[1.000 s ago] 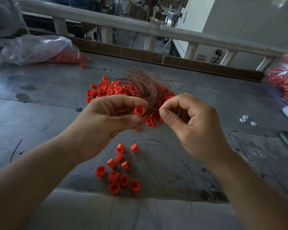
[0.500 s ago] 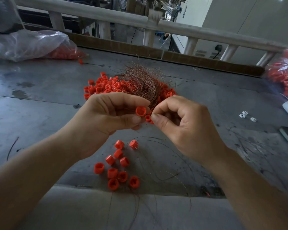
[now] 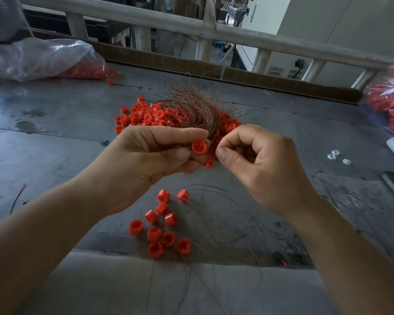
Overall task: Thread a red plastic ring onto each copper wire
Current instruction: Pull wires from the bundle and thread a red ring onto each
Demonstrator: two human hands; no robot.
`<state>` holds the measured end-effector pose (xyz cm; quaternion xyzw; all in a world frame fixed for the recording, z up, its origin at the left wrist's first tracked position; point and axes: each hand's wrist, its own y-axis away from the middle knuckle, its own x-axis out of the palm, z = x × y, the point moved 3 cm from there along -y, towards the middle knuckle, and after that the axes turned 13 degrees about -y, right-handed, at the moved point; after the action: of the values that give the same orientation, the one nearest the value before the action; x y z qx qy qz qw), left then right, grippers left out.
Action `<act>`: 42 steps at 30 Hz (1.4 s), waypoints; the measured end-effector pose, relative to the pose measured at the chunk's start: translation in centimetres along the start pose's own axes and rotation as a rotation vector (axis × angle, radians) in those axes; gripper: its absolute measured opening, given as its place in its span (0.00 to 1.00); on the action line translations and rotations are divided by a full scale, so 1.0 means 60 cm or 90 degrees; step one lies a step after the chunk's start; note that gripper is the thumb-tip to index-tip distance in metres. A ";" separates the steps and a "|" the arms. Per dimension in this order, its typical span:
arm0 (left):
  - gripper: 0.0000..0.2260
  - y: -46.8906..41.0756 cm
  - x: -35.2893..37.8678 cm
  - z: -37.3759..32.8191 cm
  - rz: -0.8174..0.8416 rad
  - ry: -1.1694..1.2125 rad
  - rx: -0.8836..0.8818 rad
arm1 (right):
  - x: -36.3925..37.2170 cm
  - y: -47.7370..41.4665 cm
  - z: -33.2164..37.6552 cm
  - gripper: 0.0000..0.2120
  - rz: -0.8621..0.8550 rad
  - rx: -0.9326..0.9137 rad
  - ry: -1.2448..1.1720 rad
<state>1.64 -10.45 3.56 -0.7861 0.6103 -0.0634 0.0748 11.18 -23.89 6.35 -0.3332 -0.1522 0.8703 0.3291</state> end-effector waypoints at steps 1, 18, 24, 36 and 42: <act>0.14 0.000 0.000 0.000 0.002 -0.003 0.002 | 0.001 0.000 -0.001 0.05 0.001 0.000 0.000; 0.19 0.003 -0.007 0.011 0.048 -0.073 0.016 | 0.002 0.000 0.001 0.04 0.005 -0.002 -0.006; 0.20 0.005 -0.007 0.011 0.048 -0.063 0.003 | 0.006 0.001 0.000 0.04 0.015 0.002 -0.007; 0.22 0.008 0.006 0.004 0.054 0.008 -0.018 | 0.025 0.004 -0.006 0.02 0.071 0.029 -0.044; 0.18 0.007 0.008 0.007 0.064 0.025 -0.037 | -0.035 -0.018 -0.031 0.18 0.009 0.110 0.023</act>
<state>1.45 -10.99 3.07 -0.7551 0.6517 -0.0575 0.0428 14.12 -24.43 6.49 -0.3203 -0.0684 0.8763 0.3534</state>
